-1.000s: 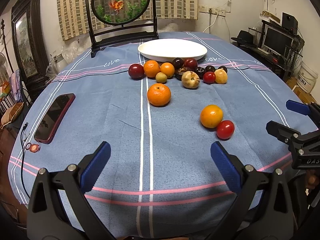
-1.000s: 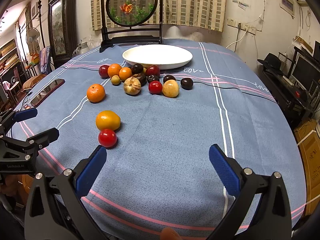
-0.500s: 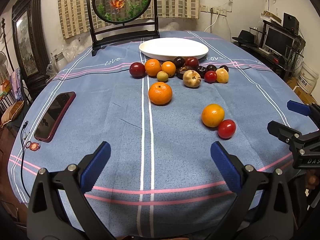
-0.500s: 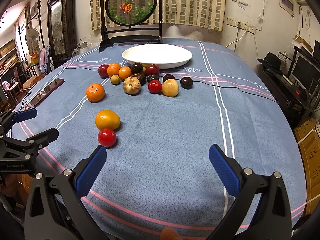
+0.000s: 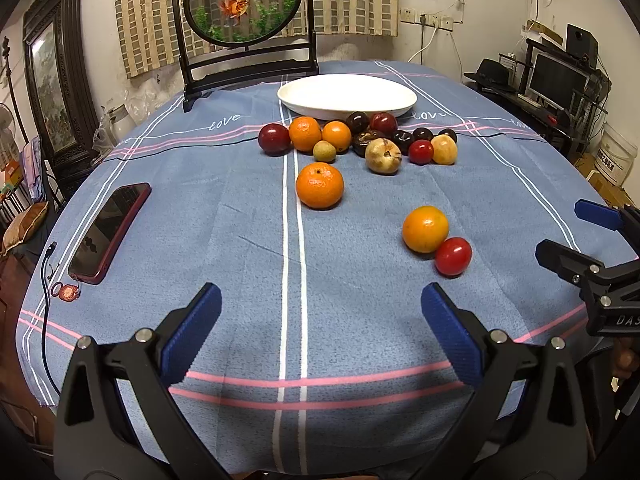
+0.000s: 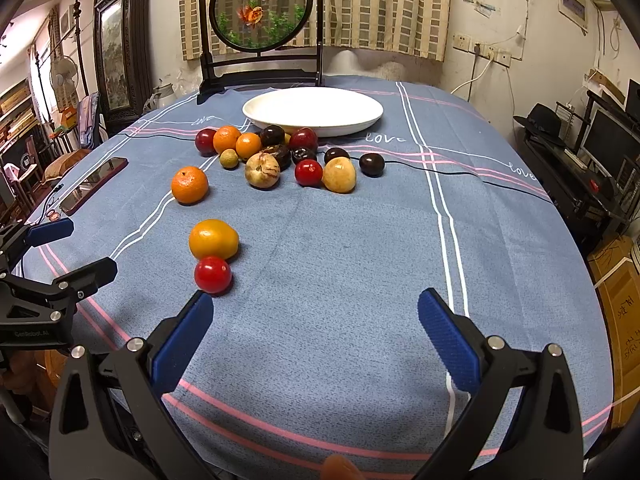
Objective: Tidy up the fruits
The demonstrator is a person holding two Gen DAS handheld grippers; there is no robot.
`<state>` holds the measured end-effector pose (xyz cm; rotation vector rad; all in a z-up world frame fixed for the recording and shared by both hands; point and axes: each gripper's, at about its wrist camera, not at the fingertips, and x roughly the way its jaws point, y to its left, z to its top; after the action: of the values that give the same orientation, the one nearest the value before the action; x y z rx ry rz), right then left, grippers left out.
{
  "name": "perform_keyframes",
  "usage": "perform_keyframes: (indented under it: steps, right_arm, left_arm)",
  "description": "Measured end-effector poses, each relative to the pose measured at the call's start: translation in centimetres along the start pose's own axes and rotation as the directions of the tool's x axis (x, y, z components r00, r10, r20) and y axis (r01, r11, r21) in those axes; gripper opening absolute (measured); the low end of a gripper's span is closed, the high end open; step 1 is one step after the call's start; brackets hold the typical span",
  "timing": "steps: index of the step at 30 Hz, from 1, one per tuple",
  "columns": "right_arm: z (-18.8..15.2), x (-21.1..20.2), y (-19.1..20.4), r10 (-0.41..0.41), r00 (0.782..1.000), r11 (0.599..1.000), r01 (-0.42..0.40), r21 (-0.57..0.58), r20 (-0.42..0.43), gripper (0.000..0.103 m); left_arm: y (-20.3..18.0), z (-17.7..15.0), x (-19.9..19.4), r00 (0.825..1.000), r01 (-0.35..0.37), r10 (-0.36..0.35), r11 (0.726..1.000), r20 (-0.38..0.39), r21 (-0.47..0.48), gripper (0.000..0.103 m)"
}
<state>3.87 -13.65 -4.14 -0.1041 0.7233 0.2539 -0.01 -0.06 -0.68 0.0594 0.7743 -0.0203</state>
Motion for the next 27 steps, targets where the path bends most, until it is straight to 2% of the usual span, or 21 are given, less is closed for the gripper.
perform_keyframes:
  steps: [27]
  right_arm:
    - [0.07, -0.14, 0.06, 0.01, 1.0, 1.0, -0.01, 0.003, -0.001, 0.102]
  left_arm:
    - [-0.02, -0.08, 0.01, 1.0, -0.002, 0.002, 1.0, -0.003, 0.0, 0.101]
